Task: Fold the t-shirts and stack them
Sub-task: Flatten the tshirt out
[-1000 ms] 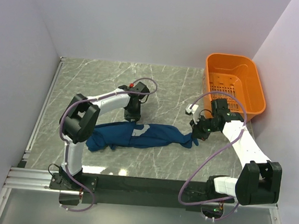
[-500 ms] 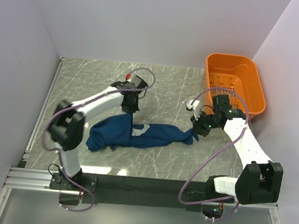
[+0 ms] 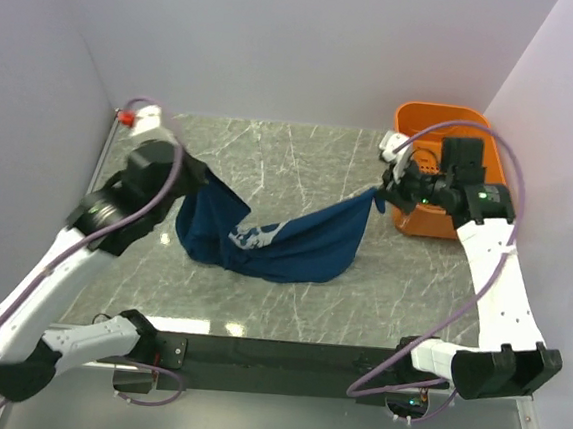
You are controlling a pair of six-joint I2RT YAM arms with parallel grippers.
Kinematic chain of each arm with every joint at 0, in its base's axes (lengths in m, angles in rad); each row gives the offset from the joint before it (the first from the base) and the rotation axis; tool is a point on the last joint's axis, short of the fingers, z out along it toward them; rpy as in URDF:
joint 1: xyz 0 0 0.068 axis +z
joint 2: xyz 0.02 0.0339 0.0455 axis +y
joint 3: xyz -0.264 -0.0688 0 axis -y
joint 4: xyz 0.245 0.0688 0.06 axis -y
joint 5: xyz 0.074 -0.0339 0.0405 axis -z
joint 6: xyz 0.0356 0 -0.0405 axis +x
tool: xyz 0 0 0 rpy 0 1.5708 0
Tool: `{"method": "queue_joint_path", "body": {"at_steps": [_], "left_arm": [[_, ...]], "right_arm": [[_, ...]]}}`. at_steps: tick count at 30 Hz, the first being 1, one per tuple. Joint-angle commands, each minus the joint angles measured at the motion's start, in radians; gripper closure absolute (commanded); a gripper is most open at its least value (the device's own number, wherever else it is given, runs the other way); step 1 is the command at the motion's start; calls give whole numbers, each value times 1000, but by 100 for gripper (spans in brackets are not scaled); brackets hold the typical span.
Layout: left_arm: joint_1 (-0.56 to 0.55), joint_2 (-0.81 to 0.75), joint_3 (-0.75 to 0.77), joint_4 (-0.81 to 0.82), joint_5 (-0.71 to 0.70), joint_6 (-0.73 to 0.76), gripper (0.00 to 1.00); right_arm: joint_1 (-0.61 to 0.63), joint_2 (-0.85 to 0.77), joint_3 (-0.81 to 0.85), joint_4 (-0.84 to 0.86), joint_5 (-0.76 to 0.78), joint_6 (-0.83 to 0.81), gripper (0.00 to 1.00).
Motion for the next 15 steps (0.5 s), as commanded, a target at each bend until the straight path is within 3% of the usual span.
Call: {"method": "queue_joint_path", "body": {"at_steps": [1, 8, 15], "left_arm": [[3, -113, 61, 45, -201, 0, 99], [5, -236, 243, 65, -446, 121, 100], [5, -328, 282, 260, -642, 320, 99]], "right_arm": [[7, -47, 161, 21, -19, 83, 100], [2, -60, 320, 156, 96, 207, 100], [-33, -56, 354, 240, 245, 263, 100]]}}
